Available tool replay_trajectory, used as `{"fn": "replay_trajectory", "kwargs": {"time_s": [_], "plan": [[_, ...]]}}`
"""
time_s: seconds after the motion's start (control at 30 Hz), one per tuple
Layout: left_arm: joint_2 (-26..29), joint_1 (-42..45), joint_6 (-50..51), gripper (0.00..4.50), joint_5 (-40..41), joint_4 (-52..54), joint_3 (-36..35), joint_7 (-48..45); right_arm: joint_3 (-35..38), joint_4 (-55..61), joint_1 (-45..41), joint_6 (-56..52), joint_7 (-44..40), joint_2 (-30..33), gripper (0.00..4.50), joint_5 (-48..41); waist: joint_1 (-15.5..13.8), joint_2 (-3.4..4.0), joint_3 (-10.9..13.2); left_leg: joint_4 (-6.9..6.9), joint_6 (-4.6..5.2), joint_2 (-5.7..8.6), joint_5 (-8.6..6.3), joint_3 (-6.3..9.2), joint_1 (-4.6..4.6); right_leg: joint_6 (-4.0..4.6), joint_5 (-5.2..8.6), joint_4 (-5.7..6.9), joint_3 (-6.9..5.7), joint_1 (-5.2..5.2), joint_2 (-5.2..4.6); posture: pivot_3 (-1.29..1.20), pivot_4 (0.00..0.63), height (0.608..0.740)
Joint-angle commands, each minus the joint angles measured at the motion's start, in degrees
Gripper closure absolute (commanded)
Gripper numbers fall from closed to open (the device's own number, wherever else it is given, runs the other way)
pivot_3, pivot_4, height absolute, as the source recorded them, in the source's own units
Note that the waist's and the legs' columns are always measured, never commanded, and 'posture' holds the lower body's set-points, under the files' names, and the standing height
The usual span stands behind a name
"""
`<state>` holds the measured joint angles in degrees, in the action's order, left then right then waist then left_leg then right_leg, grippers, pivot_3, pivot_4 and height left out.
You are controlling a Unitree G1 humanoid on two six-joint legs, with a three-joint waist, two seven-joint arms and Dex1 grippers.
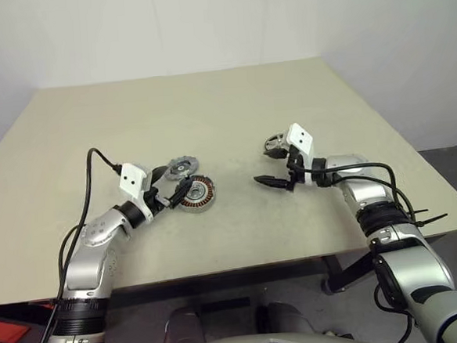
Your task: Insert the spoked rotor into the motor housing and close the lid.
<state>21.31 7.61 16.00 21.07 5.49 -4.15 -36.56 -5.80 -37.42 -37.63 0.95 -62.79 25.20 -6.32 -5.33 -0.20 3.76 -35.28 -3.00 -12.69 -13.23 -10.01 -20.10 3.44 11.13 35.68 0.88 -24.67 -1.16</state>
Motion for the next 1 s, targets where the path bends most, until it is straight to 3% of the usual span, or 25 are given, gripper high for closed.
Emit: {"fn": "replay_trajectory", "kwargs": {"time_s": [0.03,0.23,0.47,0.7,1.0], "plan": [[0.7,0.5,-1.3,0.05,-0.8,1.4,0.2,-0.2,0.5,0.2,-2.0,1.4,0.5,0.2,0.04,0.2,0.0,0.00,0.0,0.00,0.00,0.00,0.00,0.00,0.00,0.00,0.00,0.00,0.00,0.00,0.00,0.00,0.000,0.740],[2.9,0.8,-2.2,0.05,-3.4,1.4,2.0,-1.7,0.1,-1.2,-2.9,2.1,1.1,-1.0,0.04,0.8,0.0,0.00,0.0,0.00,0.01,0.00,0.01,0.00,0.00,0.00,0.00,0.01,-0.02,0.00,-0.01,0.00,0.000,0.740],[15.0,2.4,-12.0,0.05,-16.1,2.1,8.3,-7.9,0.0,-2.1,-3.8,2.5,1.5,-2.2,0.04,0.7,0.0,0.00,0.0,0.04,0.00,-0.01,0.03,0.06,-0.01,0.00,0.01,0.00,-0.09,0.02,-0.02,0.00,0.000,0.740],[25.4,9.9,-20.2,0.05,-21.3,-0.2,12.7,-19.1,0.0,-4.4,-5.2,3.7,1.6,-2.1,0.04,1.3,-0.3,0.01,0.0,0.06,-0.11,-0.03,0.12,0.07,-0.03,-0.01,0.02,0.03,-0.21,0.02,-0.08,0.00,0.000,0.740],[26.5,24.5,-31.9,0.05,-25.8,-16.1,20.4,-30.8,1.5,-4.4,-6.7,4.4,1.8,-1.5,0.04,0.5,-0.2,0.04,0.0,0.12,-0.43,-0.09,0.42,0.13,-0.03,0.03,0.03,0.11,-0.52,0.11,-0.16,0.00,0.000,0.740]]}}
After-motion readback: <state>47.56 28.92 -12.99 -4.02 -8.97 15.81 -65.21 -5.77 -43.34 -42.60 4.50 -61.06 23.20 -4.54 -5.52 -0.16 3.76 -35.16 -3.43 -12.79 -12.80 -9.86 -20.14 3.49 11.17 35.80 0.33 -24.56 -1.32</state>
